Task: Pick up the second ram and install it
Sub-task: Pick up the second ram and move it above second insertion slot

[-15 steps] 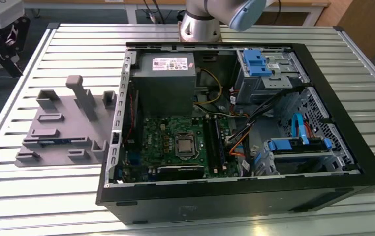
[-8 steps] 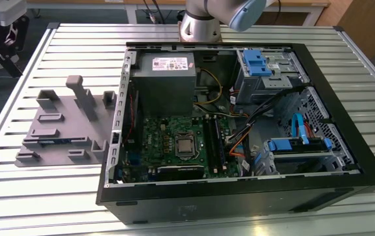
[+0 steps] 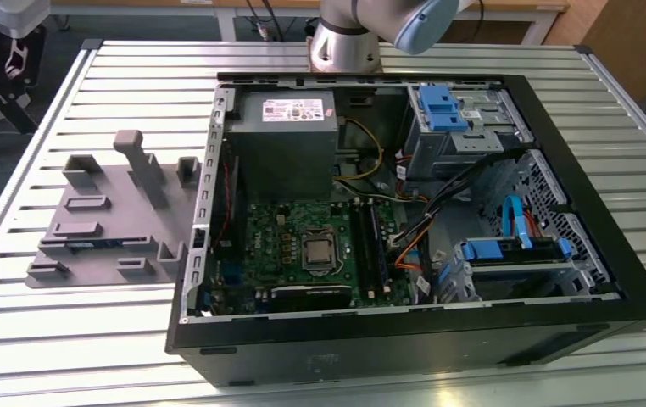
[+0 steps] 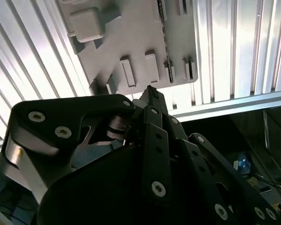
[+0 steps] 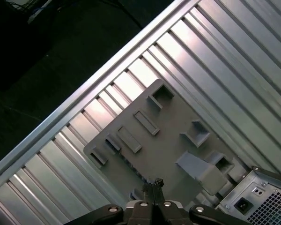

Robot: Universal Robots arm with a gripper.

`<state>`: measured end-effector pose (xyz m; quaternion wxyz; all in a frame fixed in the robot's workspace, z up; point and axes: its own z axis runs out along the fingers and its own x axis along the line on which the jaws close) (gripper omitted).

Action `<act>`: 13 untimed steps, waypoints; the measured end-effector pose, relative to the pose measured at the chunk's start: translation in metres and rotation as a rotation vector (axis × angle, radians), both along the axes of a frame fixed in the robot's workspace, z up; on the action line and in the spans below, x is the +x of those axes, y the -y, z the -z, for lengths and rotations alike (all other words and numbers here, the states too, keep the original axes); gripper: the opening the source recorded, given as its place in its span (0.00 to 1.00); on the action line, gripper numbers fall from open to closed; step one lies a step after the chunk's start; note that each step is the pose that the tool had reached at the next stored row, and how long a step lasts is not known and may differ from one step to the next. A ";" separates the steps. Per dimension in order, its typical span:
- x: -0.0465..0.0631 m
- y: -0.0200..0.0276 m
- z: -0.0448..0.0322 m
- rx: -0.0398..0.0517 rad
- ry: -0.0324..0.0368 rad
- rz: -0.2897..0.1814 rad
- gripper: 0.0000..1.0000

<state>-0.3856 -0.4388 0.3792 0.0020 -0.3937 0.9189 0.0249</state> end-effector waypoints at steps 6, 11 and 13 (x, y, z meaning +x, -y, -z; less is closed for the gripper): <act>-0.001 0.0000 0.0002 0.0000 0.0000 -0.073 0.11; -0.001 0.0000 0.0003 0.0000 0.0000 -0.128 0.11; -0.001 0.0001 0.0004 0.0001 0.0001 -0.148 0.11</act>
